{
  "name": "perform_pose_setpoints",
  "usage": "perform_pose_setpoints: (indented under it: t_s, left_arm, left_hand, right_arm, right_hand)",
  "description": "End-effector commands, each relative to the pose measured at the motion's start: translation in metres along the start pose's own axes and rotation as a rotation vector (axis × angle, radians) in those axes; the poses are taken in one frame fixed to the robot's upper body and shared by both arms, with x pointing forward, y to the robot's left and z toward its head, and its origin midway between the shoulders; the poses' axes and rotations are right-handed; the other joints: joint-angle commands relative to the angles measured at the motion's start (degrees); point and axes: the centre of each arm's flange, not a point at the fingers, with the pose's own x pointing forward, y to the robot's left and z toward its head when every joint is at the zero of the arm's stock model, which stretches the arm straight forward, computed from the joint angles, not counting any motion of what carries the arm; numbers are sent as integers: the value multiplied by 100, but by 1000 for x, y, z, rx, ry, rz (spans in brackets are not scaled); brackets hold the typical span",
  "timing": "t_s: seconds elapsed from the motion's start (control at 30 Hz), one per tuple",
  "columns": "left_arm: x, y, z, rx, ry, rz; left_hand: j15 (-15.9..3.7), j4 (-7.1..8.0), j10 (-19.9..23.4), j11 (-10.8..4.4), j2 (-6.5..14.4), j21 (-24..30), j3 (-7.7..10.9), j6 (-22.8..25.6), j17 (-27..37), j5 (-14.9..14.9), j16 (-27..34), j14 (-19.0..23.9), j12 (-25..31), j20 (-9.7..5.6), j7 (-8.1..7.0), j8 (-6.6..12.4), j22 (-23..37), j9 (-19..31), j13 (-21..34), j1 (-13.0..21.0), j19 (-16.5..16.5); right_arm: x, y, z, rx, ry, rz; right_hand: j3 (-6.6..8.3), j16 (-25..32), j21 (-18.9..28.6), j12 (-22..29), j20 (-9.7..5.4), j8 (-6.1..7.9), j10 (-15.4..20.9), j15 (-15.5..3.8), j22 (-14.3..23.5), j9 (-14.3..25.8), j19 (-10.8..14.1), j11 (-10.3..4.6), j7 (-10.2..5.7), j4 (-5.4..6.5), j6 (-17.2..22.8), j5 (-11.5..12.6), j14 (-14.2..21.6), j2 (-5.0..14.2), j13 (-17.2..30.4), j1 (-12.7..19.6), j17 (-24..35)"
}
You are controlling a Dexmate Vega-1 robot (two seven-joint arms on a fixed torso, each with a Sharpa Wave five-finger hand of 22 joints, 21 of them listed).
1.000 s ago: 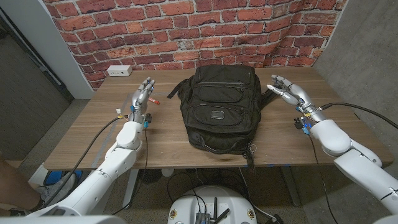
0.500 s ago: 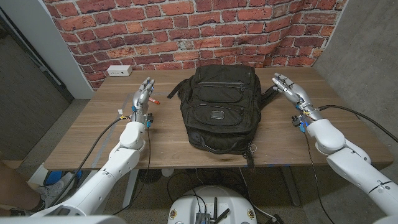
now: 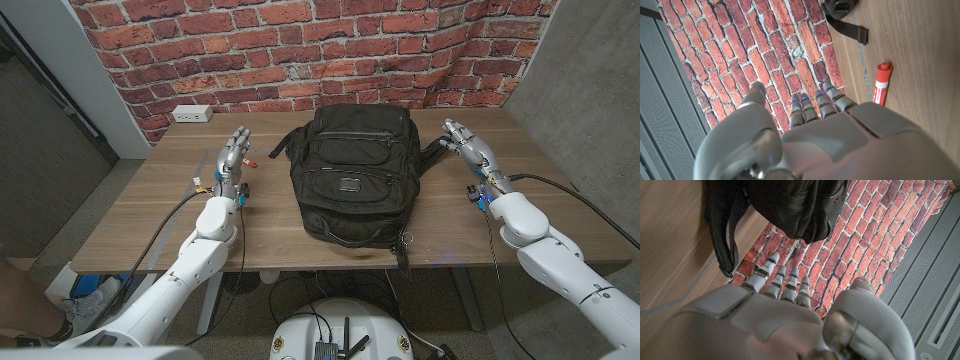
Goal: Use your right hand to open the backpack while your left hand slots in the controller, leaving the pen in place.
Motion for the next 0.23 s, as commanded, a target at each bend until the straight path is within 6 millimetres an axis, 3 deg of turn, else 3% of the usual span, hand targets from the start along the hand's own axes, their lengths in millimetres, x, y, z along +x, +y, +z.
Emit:
perform_pose_setpoints:
  t_s: [0.03,0.23]
  left_arm:
    - [-5,-2,-7,-25,9,-1]
    - [-7,-2,-10,-31,18,3]
  left_hand:
    - [-255,28,18,0,15,20,12,11,23,-19,13,31,22,-589,56,20,12,13,8,-61,33]
    - [-251,29,20,-2,23,21,21,8,22,-18,13,34,22,-584,60,18,12,13,8,-83,36]
  right_arm:
    - [16,0,-19,105,16,3]
    - [24,4,-25,127,38,18]
  right_hand:
    - [-11,25,19,38,0,-1,-17,1,11,9,-13,6,28,78,-14,63,-2,7,-4,-95,10]
    - [-30,31,25,40,-4,3,-12,-3,10,7,-16,16,52,110,-17,73,5,21,-6,-169,-1]
